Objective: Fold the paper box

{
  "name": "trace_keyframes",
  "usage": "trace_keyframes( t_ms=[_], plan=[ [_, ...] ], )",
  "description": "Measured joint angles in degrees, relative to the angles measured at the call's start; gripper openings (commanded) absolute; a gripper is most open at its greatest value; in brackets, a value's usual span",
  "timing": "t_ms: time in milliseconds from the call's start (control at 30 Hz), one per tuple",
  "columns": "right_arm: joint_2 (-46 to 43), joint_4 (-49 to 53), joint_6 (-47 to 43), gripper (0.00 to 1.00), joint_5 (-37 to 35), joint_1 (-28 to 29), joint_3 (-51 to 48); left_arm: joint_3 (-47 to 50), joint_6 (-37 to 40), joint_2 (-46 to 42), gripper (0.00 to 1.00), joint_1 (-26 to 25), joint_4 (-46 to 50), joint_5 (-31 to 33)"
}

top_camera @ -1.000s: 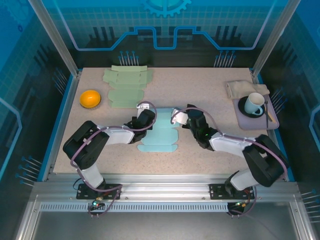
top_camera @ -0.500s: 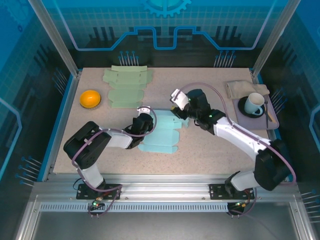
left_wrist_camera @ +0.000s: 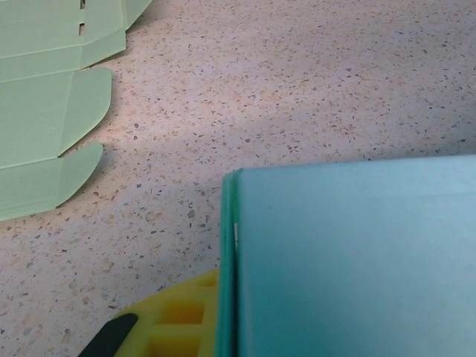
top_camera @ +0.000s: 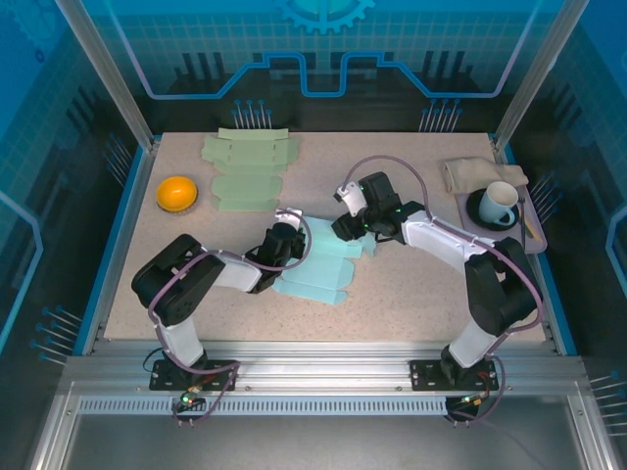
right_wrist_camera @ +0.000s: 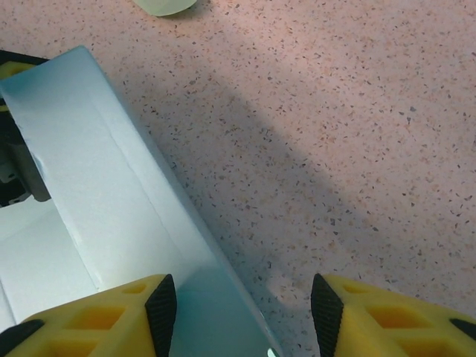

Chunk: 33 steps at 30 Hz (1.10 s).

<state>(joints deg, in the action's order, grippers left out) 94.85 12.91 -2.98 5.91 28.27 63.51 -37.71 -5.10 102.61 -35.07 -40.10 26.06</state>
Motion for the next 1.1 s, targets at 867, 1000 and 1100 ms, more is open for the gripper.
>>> trace_keyframes(
  t_ms=[867, 1000, 1100],
  plan=[
    [0.52, 1.42, -0.87, 0.46, 4.59, -1.64, 0.26, -1.03, -0.02, 1.62, 0.00, 2.32, 4.59, -6.49],
    [0.59, 0.85, -0.81, 0.45, 3.50, -1.84, 0.26, -3.21, -2.36, 2.75, 0.00, 1.99, 6.93, -3.58],
    [0.59, 0.48, -0.42, 0.45, 2.60, -1.84, 0.26, -3.23, -3.19, 2.78, 0.00, 1.53, 7.28, -1.88]
  ],
)
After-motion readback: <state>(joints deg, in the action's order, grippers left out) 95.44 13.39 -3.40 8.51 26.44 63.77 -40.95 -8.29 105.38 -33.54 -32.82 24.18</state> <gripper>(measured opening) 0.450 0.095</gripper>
